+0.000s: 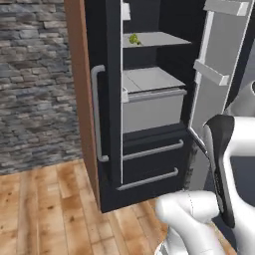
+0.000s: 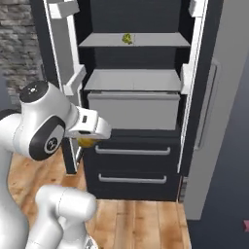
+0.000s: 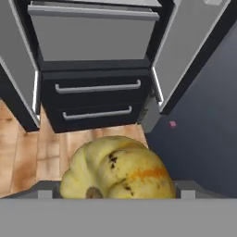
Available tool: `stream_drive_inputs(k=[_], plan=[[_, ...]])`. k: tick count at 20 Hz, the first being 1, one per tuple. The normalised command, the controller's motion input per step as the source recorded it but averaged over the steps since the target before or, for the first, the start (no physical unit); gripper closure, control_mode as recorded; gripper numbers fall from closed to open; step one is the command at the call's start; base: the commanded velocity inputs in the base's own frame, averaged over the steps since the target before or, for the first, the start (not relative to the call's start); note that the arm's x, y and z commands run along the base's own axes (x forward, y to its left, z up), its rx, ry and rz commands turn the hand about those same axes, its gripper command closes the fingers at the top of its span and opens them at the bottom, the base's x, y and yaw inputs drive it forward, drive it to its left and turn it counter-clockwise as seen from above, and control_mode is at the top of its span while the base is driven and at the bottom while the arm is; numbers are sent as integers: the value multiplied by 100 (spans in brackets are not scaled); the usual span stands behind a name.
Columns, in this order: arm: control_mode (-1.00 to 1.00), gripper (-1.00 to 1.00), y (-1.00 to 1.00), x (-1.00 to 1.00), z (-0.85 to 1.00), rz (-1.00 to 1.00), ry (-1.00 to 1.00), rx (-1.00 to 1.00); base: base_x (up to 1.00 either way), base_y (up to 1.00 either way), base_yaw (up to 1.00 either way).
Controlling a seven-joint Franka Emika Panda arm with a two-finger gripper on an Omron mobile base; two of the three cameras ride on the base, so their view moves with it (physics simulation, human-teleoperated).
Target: Place the cold items (broccoli and squash) from the fridge in one tupperware on the dining counter. Place the warm items (hot dog and kebab skewer) in the stove area in another tupperware.
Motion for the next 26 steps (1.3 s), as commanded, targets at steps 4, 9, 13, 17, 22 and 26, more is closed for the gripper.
stream_drive_inputs(k=[4,9,13,17,22,26], plan=[[100,100,0,0,0,0,0,0,-93,27,64],[100,100,0,0,0,0,0,0,-75,18,80],[100,100,0,0,0,0,0,0,-59,43,86],[100,100,0,0,0,0,0,0,-27,76,81],[100,100,0,0,0,0,0,0,-1,25,76],[100,100,0,0,0,0,0,0,0,-2,72]])
